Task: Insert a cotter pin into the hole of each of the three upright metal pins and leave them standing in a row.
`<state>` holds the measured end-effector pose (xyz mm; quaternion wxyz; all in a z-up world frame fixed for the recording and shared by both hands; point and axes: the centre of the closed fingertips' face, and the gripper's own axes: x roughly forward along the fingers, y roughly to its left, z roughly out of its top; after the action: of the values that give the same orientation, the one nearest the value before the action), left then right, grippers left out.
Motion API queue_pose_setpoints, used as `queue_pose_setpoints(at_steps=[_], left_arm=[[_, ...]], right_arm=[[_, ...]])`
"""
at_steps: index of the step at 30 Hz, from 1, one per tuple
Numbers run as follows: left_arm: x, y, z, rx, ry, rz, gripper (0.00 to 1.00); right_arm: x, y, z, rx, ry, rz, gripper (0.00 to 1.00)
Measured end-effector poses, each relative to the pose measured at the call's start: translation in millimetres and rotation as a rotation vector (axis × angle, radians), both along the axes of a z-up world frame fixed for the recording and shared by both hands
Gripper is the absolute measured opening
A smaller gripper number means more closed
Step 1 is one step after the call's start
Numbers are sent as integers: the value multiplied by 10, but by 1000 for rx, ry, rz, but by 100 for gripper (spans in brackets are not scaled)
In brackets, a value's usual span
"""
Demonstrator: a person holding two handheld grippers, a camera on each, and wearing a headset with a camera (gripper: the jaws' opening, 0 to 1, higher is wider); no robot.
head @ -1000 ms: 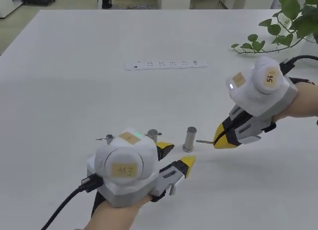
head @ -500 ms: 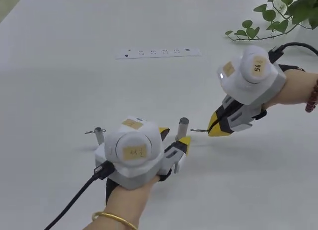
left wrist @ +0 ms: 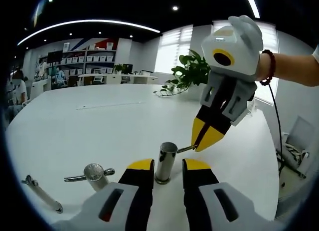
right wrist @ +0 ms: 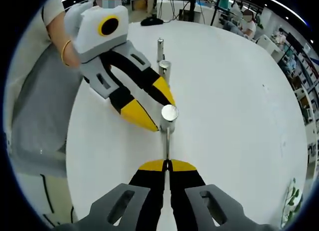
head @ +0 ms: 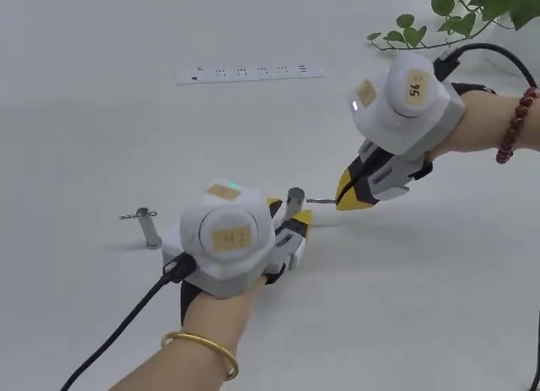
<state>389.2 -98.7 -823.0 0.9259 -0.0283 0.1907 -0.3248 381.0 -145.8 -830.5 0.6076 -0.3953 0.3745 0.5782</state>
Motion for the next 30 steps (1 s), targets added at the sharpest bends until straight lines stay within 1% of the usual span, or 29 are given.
queue_pose_setpoints(at_steps=[2,7,13,25,30], left_arm=[[6,-9,-15,4,-1,1,19],[7,-14,-70,26,4,2,15],[34,-8,-72,36,-1,9,12],[37,-17,-79,58,-6,-5,12],[40,-15,-84,68,-9,-10,12]], right_arm=[[36,6,-8,1,-1,3,3],[34,21,-13,-5,0,16,3],[18,20,-8,-14,-4,29,3],[23,32,58,-13,-17,33,4],[37,61,57,-12,-21,44,4]])
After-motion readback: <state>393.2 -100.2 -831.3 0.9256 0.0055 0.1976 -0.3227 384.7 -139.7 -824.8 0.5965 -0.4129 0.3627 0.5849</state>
